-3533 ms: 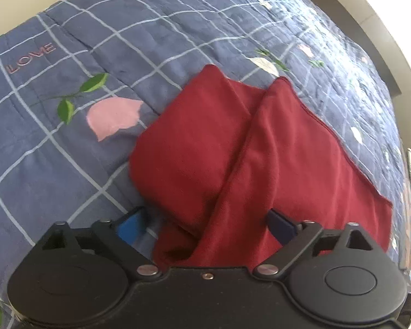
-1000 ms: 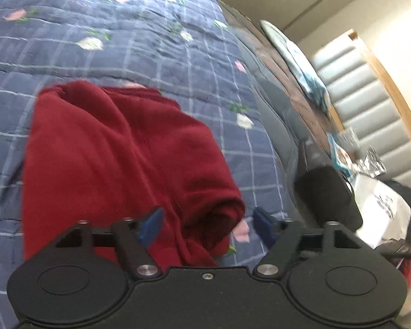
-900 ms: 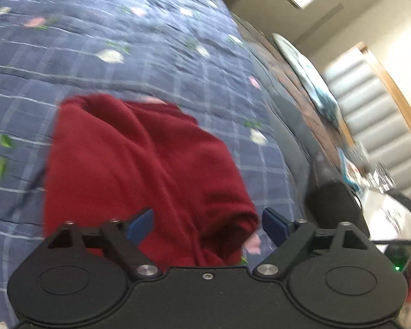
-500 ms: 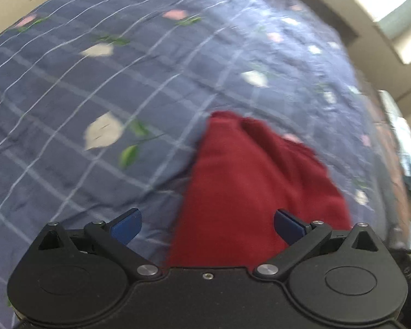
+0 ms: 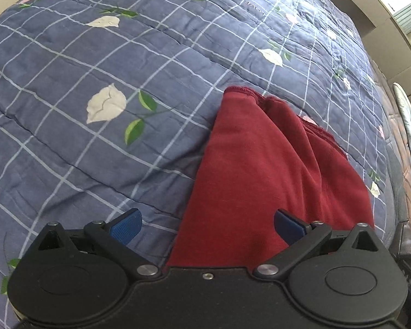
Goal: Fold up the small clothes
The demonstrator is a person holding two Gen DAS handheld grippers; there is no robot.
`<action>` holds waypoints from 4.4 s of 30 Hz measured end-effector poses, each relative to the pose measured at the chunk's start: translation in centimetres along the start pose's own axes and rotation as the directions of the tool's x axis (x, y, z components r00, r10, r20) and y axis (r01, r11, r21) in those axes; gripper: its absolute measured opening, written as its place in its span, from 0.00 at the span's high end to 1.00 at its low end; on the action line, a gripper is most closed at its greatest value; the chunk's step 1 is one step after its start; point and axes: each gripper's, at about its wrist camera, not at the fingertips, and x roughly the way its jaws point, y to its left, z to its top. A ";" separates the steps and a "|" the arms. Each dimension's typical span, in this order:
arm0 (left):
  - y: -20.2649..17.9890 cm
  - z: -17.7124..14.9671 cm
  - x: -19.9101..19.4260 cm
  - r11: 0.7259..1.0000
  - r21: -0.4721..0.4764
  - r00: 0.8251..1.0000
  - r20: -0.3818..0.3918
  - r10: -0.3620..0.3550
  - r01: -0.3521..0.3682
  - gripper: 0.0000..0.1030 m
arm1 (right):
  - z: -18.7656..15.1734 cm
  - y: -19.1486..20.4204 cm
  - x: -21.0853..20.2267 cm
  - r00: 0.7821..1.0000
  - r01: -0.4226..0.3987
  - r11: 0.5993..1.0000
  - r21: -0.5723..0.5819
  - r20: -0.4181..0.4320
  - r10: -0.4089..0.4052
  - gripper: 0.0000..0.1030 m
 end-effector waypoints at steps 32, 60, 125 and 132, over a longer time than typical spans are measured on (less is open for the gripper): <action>-2.0 -1.0 1.6 0.985 0.170 0.998 -0.065 0.010 0.002 0.01 | -5.3 -2.1 0.6 0.987 0.112 0.993 -0.031 -0.116 -0.115 0.00; 0.3 -3.5 1.3 0.996 0.090 0.995 -0.103 0.007 0.002 0.01 | -7.2 -1.7 -0.2 0.982 0.122 0.985 -0.124 -0.131 -0.138 0.00; -2.5 2.0 4.1 0.997 0.081 0.999 -0.039 0.000 0.003 0.01 | -0.7 -4.3 7.9 0.955 -0.245 0.937 0.250 -0.104 0.277 0.00; -2.6 2.0 5.2 0.998 0.059 0.998 -0.063 0.004 0.000 0.01 | -1.4 -7.0 9.3 0.929 -0.330 0.866 0.375 -0.032 0.368 0.00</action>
